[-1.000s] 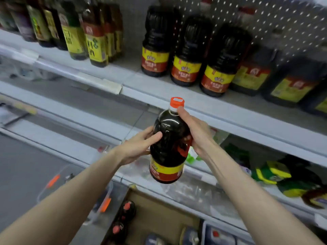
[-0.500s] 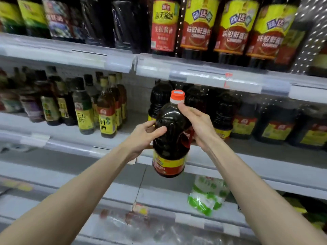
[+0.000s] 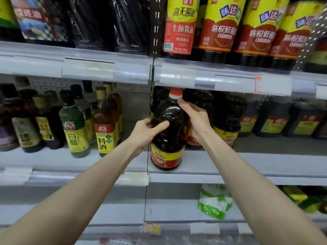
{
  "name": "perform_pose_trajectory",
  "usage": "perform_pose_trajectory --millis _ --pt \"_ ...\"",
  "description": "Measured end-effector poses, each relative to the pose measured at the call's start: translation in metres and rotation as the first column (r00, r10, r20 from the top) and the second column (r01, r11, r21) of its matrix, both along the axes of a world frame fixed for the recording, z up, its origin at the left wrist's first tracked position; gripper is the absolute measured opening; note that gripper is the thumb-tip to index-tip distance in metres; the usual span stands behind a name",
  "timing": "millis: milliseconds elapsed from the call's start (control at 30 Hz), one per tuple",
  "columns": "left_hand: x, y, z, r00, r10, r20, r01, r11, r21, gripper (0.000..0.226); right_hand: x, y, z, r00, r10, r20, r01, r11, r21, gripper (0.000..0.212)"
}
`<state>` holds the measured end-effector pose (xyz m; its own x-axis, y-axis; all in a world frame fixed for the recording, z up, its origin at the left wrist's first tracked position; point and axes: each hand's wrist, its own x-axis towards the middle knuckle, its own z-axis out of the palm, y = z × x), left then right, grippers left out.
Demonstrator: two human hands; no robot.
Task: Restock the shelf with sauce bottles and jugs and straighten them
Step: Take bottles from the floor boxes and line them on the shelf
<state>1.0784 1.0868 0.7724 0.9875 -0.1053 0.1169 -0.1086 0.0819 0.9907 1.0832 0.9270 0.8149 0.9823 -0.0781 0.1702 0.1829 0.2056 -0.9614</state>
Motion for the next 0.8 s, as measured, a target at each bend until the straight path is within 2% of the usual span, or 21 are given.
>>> perform_pose_trajectory --millis 200,467,533,600,667,800 --pt "0.016 0.001 -0.004 1.0 0.024 -0.008 -0.024 0.999 0.025 0.017 0.016 0.002 -0.007 0.999 -0.019 -0.047 0.021 0.999 0.037 0.023" --pt "0.019 -0.006 -0.017 0.998 0.054 -0.008 -0.054 0.997 0.053 0.018 0.031 0.001 -0.015 0.999 -0.009 -0.031 0.009 1.0 0.008 0.008" --pt "0.018 -0.007 -0.02 0.998 0.061 -0.003 -0.061 0.997 0.038 0.027 0.032 0.0 -0.016 1.0 -0.001 -0.015 0.001 1.0 0.001 0.008" --pt "0.015 -0.009 -0.026 0.997 0.073 0.001 -0.073 0.997 0.026 0.048 0.03 -0.001 -0.019 1.0 0.004 0.019 -0.004 1.0 -0.012 0.011" --pt "0.007 -0.01 -0.036 0.995 0.097 -0.001 -0.097 0.995 0.021 0.058 0.022 -0.004 -0.031 0.999 0.014 0.05 -0.012 0.999 -0.045 0.018" --pt "-0.006 -0.008 -0.063 0.986 0.146 -0.078 -0.143 0.989 0.046 0.077 0.004 -0.014 -0.076 1.0 0.008 0.014 -0.005 0.983 -0.184 0.052"
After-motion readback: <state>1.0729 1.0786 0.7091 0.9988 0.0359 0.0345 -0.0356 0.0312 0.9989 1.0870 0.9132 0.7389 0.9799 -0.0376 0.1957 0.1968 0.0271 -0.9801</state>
